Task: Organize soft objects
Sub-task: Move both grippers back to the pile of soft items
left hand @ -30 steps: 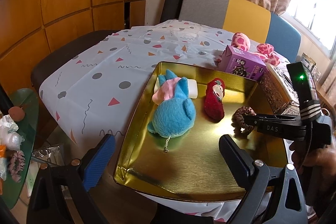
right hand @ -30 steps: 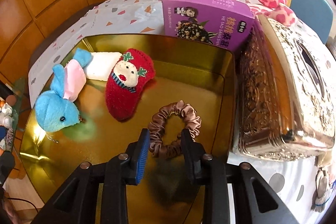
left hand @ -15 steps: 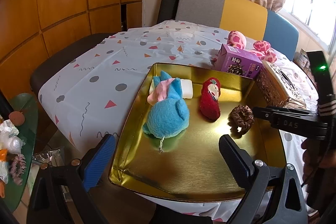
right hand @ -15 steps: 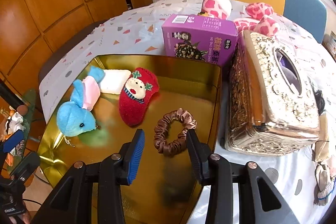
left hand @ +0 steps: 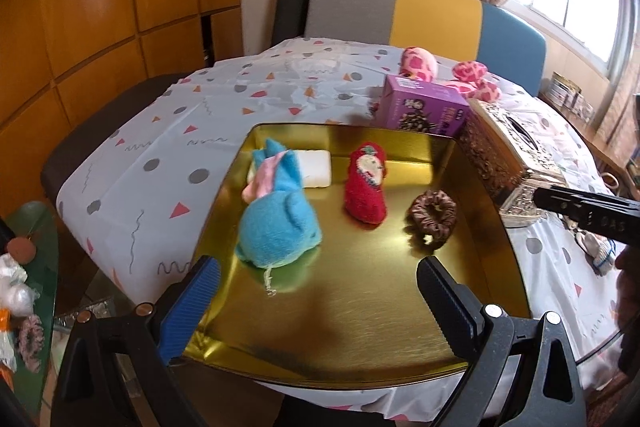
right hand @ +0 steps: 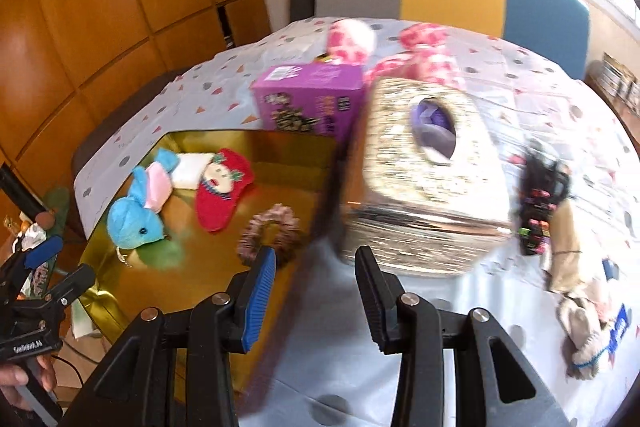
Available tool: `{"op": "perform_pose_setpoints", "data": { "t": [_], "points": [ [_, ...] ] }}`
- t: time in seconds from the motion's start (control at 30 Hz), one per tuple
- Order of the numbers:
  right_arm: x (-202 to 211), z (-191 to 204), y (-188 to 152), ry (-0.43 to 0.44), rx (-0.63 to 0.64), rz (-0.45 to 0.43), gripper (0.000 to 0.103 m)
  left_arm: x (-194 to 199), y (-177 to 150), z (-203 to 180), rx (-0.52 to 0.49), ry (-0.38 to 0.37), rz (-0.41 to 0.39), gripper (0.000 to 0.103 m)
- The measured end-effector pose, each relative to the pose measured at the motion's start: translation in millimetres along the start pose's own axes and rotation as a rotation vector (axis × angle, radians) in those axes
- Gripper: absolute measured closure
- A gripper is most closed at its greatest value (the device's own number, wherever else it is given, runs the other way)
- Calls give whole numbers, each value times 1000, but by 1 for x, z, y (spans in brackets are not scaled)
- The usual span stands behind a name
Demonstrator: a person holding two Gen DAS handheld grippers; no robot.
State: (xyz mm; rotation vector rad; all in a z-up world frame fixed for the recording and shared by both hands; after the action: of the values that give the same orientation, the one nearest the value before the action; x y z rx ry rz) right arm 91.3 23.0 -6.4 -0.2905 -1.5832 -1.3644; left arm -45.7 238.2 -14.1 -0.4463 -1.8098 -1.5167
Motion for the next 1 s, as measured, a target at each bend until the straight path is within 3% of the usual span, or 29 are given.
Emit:
{"op": "perform_pose_setpoints", "data": {
  "t": [0.5,0.7,0.87,0.93,1.0],
  "points": [
    [36,-108,-31,-143,-197,-27,62,3,3,-68,-163,-101,-3,4],
    [61,-177,-42,-300,-342,-85,62,4,2,-109,-232,-179,10,4],
    [85,-255,-68,-451,-587,-152,62,1,-1,-145,-311,-246,41,4],
    [93,-284,-85,-461,-735,-171,62,0,-2,-163,-351,-265,41,4],
    [99,-304,-99,-418,-881,-201,62,-3,-3,-182,-386,-294,56,4]
  ]
}}
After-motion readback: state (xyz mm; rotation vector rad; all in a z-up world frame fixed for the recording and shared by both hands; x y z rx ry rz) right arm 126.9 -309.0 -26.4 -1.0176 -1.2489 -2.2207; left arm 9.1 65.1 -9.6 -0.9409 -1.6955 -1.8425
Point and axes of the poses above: each gripper's, at about its wrist camera, not at the fingertips, and x roughly against the way its jaws point, z to its left, y to its top, the point moved 3 cm from there along -x, roughly the way its jaws point, and after that the axes turned 1 degree about -x, right-handed, at the moved point
